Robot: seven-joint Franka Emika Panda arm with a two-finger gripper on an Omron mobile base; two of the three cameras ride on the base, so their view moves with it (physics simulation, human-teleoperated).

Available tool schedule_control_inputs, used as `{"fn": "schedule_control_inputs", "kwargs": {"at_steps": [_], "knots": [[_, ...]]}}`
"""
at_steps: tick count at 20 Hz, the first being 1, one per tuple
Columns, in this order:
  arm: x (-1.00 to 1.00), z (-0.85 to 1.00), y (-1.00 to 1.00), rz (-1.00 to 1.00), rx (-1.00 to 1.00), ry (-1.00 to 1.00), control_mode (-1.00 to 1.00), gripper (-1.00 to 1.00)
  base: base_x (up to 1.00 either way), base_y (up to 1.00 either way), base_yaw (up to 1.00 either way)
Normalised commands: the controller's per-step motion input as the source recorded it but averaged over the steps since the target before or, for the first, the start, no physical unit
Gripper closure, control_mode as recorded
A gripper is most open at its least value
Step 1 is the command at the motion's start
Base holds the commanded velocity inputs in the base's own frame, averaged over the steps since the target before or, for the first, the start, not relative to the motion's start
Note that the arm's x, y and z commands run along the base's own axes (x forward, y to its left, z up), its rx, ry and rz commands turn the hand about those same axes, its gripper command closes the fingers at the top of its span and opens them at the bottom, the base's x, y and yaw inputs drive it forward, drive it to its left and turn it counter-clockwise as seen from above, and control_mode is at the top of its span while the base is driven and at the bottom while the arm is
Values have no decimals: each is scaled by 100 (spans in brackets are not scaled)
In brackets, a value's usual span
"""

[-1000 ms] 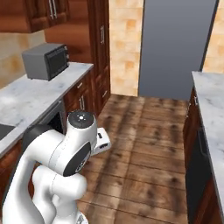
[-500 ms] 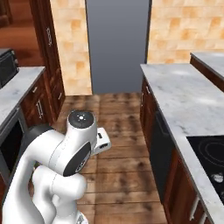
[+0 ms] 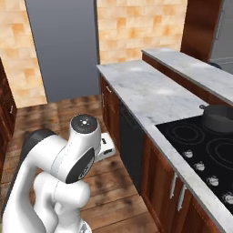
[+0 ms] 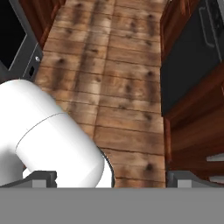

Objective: Move the pot and pan from the stove into the sink.

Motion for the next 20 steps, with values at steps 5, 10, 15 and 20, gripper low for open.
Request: {"fn": "schedule_control_inputs", "kwargs": {"at_steps": [5,10,15,20], "knots": [[0,0,0,0,0,0,100,-100,0,-4,-50],[0,0,0,0,0,0,100,-100,0,-4,-50],[0,0,0,0,0,0,100,-100,0,-5,-50],[0,0,0,0,0,0,100,-100,0,-9,-50]]}}
